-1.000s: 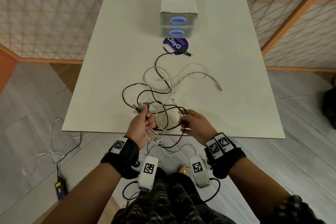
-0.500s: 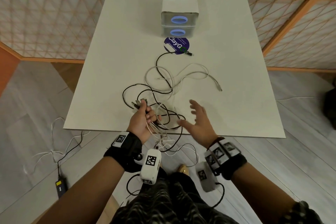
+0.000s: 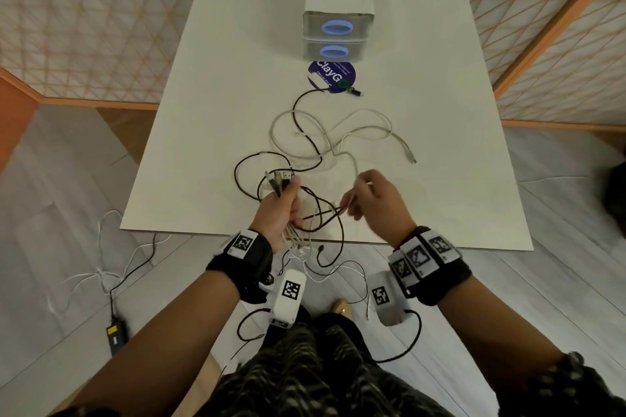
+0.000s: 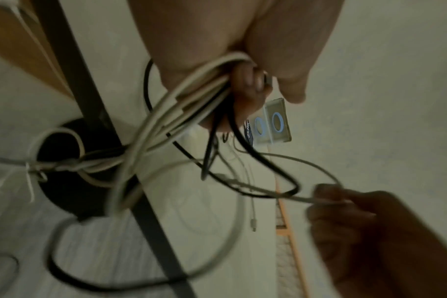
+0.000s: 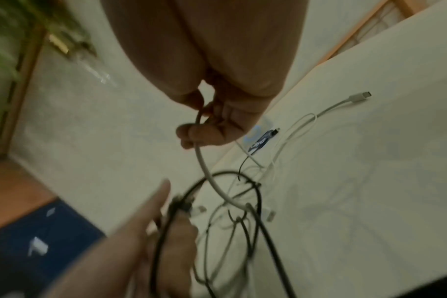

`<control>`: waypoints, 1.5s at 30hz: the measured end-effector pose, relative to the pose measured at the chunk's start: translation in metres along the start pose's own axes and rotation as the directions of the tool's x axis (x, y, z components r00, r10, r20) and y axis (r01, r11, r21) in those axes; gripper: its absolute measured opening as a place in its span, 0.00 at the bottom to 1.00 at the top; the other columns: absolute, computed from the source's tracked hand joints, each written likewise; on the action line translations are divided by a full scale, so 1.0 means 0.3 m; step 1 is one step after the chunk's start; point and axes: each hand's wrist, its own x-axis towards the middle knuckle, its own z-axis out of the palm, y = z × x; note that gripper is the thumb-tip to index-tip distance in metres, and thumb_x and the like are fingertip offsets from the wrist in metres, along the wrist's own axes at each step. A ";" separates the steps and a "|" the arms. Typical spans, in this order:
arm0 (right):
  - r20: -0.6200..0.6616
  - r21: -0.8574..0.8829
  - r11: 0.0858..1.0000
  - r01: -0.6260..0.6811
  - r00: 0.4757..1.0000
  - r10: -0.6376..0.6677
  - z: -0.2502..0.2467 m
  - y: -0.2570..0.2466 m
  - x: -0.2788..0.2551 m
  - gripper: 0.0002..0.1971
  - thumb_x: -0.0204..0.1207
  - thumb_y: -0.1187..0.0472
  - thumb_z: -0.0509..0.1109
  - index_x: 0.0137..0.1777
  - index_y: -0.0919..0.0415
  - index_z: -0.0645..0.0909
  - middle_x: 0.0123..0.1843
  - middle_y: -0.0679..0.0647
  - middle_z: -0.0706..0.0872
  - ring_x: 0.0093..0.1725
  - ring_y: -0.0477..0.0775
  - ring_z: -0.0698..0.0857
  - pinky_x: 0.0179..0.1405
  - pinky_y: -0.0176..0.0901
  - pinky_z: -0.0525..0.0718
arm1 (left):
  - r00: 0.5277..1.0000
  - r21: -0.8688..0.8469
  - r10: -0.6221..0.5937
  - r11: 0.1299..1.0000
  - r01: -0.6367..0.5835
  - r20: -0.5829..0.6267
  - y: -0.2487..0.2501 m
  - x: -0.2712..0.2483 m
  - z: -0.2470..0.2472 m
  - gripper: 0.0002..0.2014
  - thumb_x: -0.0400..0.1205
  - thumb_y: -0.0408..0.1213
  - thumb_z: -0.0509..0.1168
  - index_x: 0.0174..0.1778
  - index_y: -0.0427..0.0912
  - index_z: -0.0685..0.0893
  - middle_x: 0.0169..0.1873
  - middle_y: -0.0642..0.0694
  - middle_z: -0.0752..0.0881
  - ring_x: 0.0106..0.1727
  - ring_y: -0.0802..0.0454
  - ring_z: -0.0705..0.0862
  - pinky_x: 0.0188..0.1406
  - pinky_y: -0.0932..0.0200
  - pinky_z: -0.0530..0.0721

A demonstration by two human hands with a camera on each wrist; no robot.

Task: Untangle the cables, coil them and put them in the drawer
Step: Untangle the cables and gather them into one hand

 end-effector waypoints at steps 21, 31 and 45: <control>0.113 0.724 0.624 -0.292 0.944 0.311 0.071 0.069 -0.062 0.12 0.80 0.68 0.50 0.37 0.60 0.69 0.28 0.58 0.81 0.25 0.52 0.74 0.27 0.41 0.77 | 0.979 -0.396 -0.060 0.909 0.133 0.193 0.032 0.001 0.102 0.16 0.73 0.53 0.66 0.29 0.48 0.70 0.21 0.55 0.70 0.18 0.62 0.63 0.13 0.69 0.62; 0.041 -0.137 0.917 -0.375 0.923 0.384 0.014 0.160 0.036 0.13 0.77 0.68 0.63 0.61 0.69 0.72 0.46 0.60 0.83 0.41 0.57 0.84 0.41 0.46 0.81 | 0.978 0.026 -0.100 0.995 0.096 0.185 0.008 -0.031 0.108 0.19 0.81 0.50 0.64 0.28 0.43 0.76 0.24 0.48 0.73 0.26 0.54 0.72 0.33 0.60 0.74; 0.400 -0.862 0.359 0.356 0.915 0.052 0.175 0.163 0.225 0.20 0.79 0.49 0.56 0.69 0.52 0.72 0.75 0.56 0.69 0.74 0.69 0.63 0.66 0.64 0.72 | 0.912 0.041 -0.068 0.998 0.056 0.405 0.198 -0.179 -0.073 0.19 0.82 0.47 0.58 0.26 0.46 0.66 0.17 0.55 0.61 0.15 0.63 0.56 0.13 0.73 0.56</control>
